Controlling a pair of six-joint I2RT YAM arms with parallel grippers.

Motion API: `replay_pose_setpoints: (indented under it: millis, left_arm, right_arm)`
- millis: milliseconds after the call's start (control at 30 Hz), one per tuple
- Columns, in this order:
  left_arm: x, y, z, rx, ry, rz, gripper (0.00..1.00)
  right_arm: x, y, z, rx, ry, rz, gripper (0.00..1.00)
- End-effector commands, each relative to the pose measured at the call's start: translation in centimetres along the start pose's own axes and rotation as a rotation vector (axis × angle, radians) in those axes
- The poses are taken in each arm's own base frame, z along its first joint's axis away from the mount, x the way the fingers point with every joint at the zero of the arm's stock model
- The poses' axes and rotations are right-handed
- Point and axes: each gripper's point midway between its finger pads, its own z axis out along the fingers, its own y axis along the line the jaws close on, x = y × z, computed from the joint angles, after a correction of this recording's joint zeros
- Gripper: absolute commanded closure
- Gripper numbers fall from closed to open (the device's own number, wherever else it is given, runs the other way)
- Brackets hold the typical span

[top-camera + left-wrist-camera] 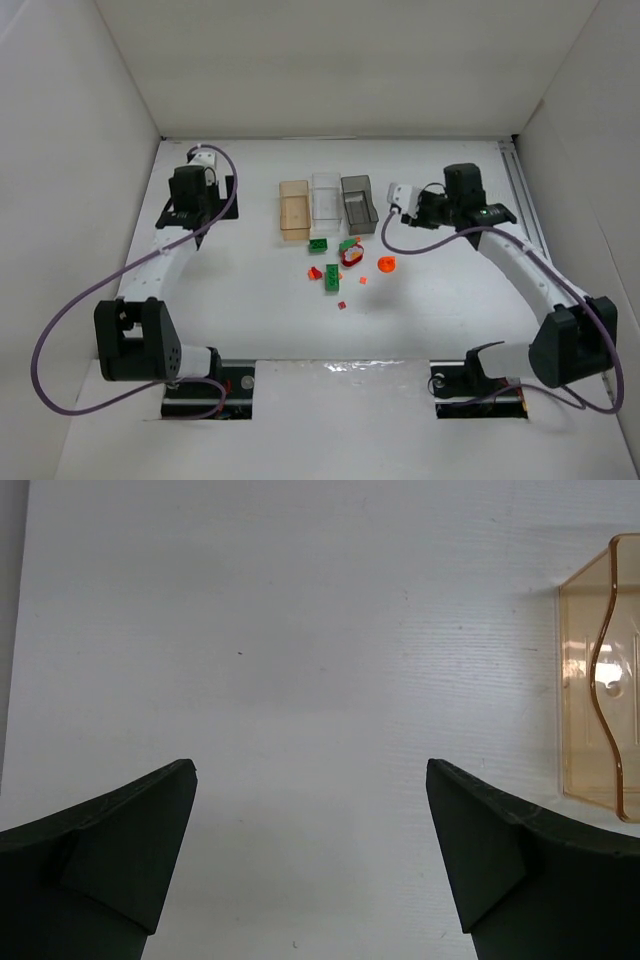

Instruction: Sort the legos into containers by color

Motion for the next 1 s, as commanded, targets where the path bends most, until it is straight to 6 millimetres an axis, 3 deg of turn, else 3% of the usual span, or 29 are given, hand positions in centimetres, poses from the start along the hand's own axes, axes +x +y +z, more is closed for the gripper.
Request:
replay_pose_setpoints:
  millis: [0, 33, 67, 100, 133, 200, 267, 333, 367, 400, 467, 500, 533, 600, 633, 667, 700, 733, 767, 833, 900, 933, 967]
  left_arm:
    - [-0.3, 0.2, -1.4, -0.003, -0.030, 0.015, 0.00]
    - [-0.7, 0.3, -1.7, -0.003, -0.044, 0.013, 0.00]
    - [-0.3, 0.3, -1.7, -0.003, -0.035, 0.014, 0.00]
    - [-0.5, 0.5, -1.9, -0.015, -0.045, 0.013, 0.00]
    - [-0.1, 0.7, -2.2, -0.024, -0.036, 0.014, 0.00]
    - [-0.1, 0.8, -2.5, -0.024, -0.035, 0.026, 0.00]
    - [0.1, 0.9, -3.0, -0.025, -0.036, 0.043, 0.00]
    - [0.5, 1.2, -3.3, -0.036, -0.029, 0.062, 0.00]
    - [0.6, 1.3, -3.6, -0.036, -0.026, 0.062, 0.00]
    - [1.1, 1.3, -3.5, -0.035, -0.016, 0.064, 0.00]
    - [1.4, 1.3, -3.7, -0.035, -0.016, 0.064, 0.00]
    - [1.1, 1.3, -4.0, -0.036, -0.028, 0.062, 0.00]
    - [1.5, 1.3, -3.9, -0.035, -0.019, 0.063, 0.00]
    - [1.3, 1.3, -4.4, -0.036, -0.036, 0.050, 0.00]
    - [1.1, 1.5, -4.7, -0.046, -0.045, 0.049, 0.00]
    - [1.6, 1.8, -5.0, -0.057, -0.044, 0.049, 0.00]
    - [1.9, 2.0, -5.2, -0.072, -0.046, 0.048, 0.00]
    - [2.2, 2.1, -5.3, -0.072, -0.046, 0.048, 0.00]
    - [2.5, 2.3, -5.5, -0.085, -0.047, 0.048, 0.00]
    - [3.4, 2.4, -5.9, -0.085, -0.056, 0.046, 0.00]
    - [3.7, 2.3, -6.0, -0.076, -0.056, 0.057, 0.00]
    - [3.4, 2.3, -6.3, -0.076, -0.070, 0.045, 0.00]
    - [3.2, 2.3, -6.6, -0.076, -0.080, 0.043, 0.00]
  right_arm:
    - [-3.4, 3.9, 1.7, -0.177, -0.096, -0.070, 0.62]
    - [-5.6, 4.8, 2.5, -0.196, -0.123, -0.090, 0.66]
    - [-6.1, 5.9, 3.4, -0.219, -0.113, -0.055, 0.66]
    - [-7.8, 5.3, 3.9, -0.178, -0.148, -0.073, 0.66]
    - [-9.8, 6.7, 4.5, -0.187, -0.188, -0.107, 0.65]
    - [-11.1, 9.1, 5.5, -0.198, -0.246, -0.186, 0.60]
    - [-14.5, 11.2, 5.9, -0.204, -0.355, -0.300, 0.60]
    - [-15.5, 13.2, 7.3, -0.280, -0.377, -0.326, 0.57]
    - [-18.4, 13.0, 7.2, -0.307, -0.430, -0.345, 0.58]
    - [-17.8, 14.9, 9.4, -0.405, -0.380, -0.300, 0.61]
    - [-17.3, 17.2, 10.5, -0.548, -0.290, -0.196, 0.63]
    - [-18.5, 16.2, 11.1, -0.550, -0.281, -0.154, 0.63]
    - [-17.5, 17.8, 12.1, -0.612, -0.227, -0.062, 0.60]
    - [-17.0, 18.3, 12.3, -0.591, -0.183, 0.014, 0.59]
    - [-18.2, 17.9, 10.9, -0.546, -0.198, 0.081, 0.57]
    - [-18.5, 17.5, 10.2, -0.497, -0.206, 0.116, 0.49]
    - [-19.8, 16.7, 10.0, -0.391, -0.230, 0.125, 0.49]
    - [-18.7, 17.4, 9.6, -0.351, -0.184, 0.163, 0.52]
    - [-19.2, 17.1, 8.5, -0.286, -0.155, 0.287, 0.59]
    - [-17.5, 18.0, 8.1, -0.198, -0.013, 0.367, 0.61]
    - [-16.1, 18.9, 8.2, -0.184, 0.072, 0.487, 0.44]
    - [-15.0, 18.6, 8.4, -0.127, 0.123, 0.531, 0.42]
    - [-15.7, 18.1, 8.3, -0.109, 0.112, 0.574, 0.42]
